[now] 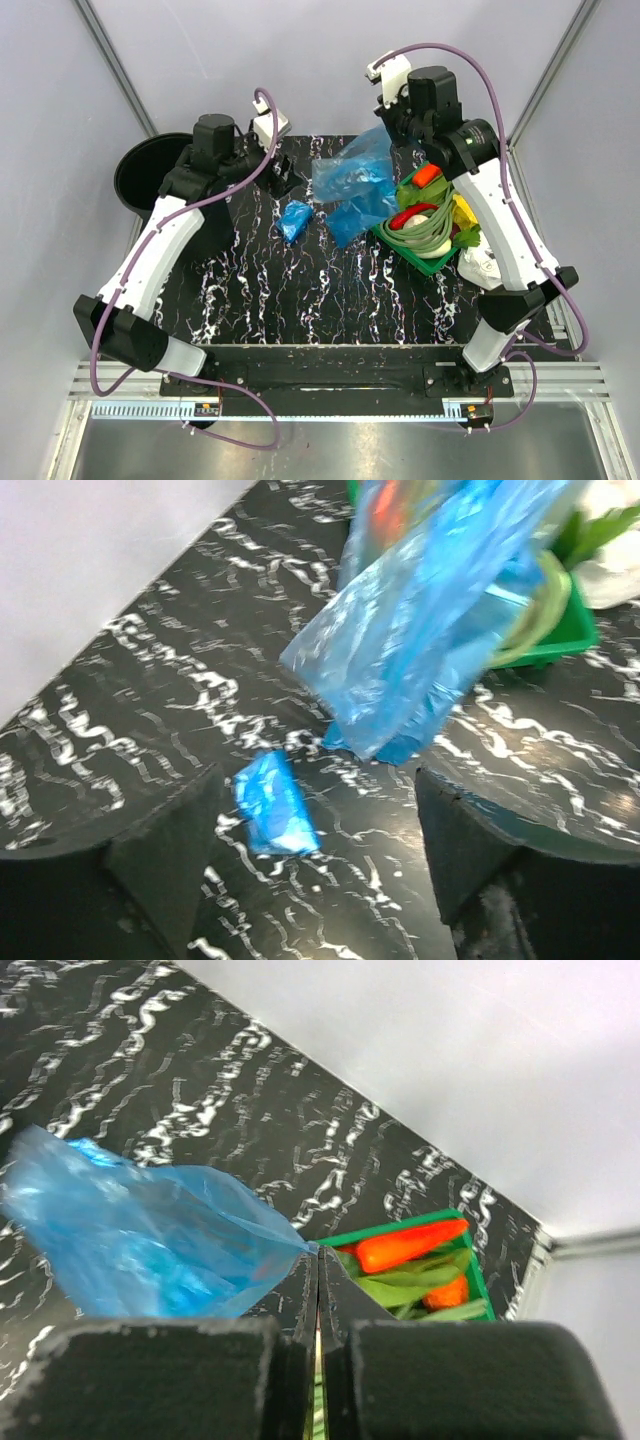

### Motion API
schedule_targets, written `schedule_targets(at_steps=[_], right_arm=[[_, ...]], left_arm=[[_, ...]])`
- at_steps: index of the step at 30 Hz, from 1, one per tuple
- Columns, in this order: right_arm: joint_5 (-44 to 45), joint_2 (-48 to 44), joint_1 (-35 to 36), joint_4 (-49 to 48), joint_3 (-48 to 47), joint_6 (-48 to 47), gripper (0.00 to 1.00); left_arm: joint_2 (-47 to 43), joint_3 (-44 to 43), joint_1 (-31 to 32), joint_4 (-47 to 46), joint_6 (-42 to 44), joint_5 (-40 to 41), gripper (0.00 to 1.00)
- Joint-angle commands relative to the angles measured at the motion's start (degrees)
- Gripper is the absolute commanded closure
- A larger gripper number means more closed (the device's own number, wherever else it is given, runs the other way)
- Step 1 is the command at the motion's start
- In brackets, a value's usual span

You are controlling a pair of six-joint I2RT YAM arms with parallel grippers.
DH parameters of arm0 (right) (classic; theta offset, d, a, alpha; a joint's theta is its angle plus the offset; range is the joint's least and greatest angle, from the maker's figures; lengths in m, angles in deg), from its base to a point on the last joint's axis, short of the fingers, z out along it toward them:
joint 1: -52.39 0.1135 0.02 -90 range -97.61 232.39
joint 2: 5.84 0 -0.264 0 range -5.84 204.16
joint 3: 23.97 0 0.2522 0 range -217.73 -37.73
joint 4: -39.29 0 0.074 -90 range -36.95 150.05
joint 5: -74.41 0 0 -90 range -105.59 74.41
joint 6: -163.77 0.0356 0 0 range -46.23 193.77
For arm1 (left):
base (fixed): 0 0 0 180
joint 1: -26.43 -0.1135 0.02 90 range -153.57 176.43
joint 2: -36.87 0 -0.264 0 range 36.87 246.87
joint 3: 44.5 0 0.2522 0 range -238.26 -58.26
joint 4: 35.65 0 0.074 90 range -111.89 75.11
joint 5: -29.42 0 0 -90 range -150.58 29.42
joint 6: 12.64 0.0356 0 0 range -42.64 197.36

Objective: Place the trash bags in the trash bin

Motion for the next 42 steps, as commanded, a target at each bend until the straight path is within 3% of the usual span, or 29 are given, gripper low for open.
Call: schedule_targets(at_steps=[1,5,13,22,31,33,36,38,40,42], right_arm=[[-12.3,-0.85,0.23,1.48,-0.24,-1.06,1.0],[-20.65,-2.52,0.14,1.66,2.66,-1.68,1.0],[-34.11,-3.4,0.14,6.14,1.96,-3.17,1.0],[-37.9,-2.96,0.14,9.21,0.3,-4.23,1.0],[-39.4,-2.44,0.06,9.39,-0.76,-3.26,1.0],[-39.48,-2.35,0.23,9.48,-1.02,-3.17,1.0],[-39.57,-2.43,0.14,9.39,-0.85,-3.0,1.0],[-39.57,-2.43,0.14,9.39,-0.58,-2.91,1.0],[-38.26,-2.61,0.23,9.22,0.38,-2.82,1.0],[-34.58,-2.96,0.14,8.17,1.34,-1.95,1.0]], left_arm=[[-2.1,-1.74,0.16,-2.16,-1.57,-12.34,0.13],[0.26,-5.78,0.95,-5.5,-6.14,-14.02,0.06],[10.11,-13.09,4.55,-5.42,-5.98,-15.51,0.05],[9.94,-10.98,6.4,-3.4,1.66,-12.35,0.05],[11.16,-7.91,6.49,-1.9,5.98,-17.35,0.11],[11.69,-7.73,6.57,-1.9,5.63,-18.59,0.19],[12.48,-7.81,6.49,-2.25,4.57,-20.52,0.42],[12.66,-7.9,6.58,-2.51,3.7,-21.84,0.64],[12.66,-8.34,6.57,-2.51,2.91,-21.76,1.0],[11.61,-8.08,6.23,-2.34,3.08,-19.83,1.0]])
